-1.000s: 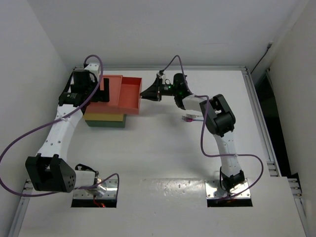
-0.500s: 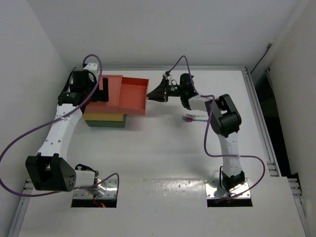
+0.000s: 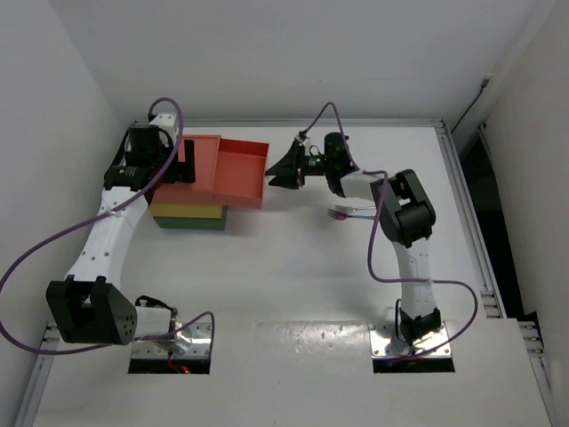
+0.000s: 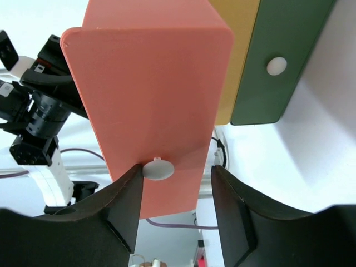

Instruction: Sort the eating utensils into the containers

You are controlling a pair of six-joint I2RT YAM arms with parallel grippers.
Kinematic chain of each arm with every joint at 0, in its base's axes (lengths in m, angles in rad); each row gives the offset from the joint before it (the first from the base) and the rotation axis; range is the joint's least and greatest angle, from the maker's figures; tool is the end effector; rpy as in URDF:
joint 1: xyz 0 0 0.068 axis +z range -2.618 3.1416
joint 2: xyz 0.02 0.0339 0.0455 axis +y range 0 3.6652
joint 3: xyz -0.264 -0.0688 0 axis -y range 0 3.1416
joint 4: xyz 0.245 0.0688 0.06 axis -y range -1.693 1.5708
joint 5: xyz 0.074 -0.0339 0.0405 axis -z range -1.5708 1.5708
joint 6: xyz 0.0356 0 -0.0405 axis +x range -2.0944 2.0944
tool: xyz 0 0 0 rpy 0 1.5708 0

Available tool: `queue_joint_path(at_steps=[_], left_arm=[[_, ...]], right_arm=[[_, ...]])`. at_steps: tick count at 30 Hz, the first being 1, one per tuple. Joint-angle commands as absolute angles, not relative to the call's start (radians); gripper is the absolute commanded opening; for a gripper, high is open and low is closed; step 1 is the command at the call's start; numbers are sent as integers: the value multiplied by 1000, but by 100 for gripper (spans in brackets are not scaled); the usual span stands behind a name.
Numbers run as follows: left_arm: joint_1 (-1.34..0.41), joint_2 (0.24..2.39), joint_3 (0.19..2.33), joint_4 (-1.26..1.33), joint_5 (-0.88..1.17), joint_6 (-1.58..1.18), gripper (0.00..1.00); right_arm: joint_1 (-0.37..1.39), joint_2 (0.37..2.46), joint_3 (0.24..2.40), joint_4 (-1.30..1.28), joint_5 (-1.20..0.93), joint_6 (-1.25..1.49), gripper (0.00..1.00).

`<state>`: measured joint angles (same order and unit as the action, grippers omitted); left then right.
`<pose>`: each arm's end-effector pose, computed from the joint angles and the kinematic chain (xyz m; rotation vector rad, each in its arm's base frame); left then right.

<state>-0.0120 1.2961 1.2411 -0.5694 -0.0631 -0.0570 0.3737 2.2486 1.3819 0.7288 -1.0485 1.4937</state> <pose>0.2852 -0.0012 0.3500 -0.0848 2.1923 0.0305 0.4363 0.2042 0.1586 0.2099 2.2371 2.0950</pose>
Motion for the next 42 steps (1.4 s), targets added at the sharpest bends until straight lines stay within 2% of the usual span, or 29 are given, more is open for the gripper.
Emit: queue_joint_path(at_steps=[1, 10, 17, 19, 22, 25, 26, 30, 34, 38, 42], left_arm=[[3, 1316, 1246, -606, -69, -48, 100], [3, 1307, 1264, -606, -3, -48, 100], [3, 1316, 1273, -606, 17, -57, 100], [3, 1307, 1282, -606, 17, -44, 100], [3, 1289, 1293, -615, 32, -6, 100], [3, 1279, 1302, -643, 63, 14, 100], [3, 1279, 1302, -643, 63, 14, 100], [3, 1279, 1302, -652, 74, 14, 100], [3, 1279, 1302, -652, 94, 5, 100], [3, 1301, 1302, -652, 103, -5, 100], [3, 1301, 1302, -652, 103, -5, 100]], right_arm=[[362, 2185, 1384, 611, -1066, 1355, 52], [288, 2017, 1451, 50, -1046, 885, 53], [279, 2031, 1545, -4, -1077, 844, 53], [279, 2020, 1586, -101, -1036, 734, 50], [258, 2029, 1765, -656, -857, 329, 45], [247, 2016, 1813, -802, -622, 30, 44], [220, 2000, 1771, -822, -510, -27, 44], [178, 1916, 1652, -868, -281, -323, 39], [144, 1870, 1502, -815, -85, -517, 27], [107, 1879, 1460, -764, -29, -652, 22], [98, 1937, 1472, -753, -29, -748, 22]])
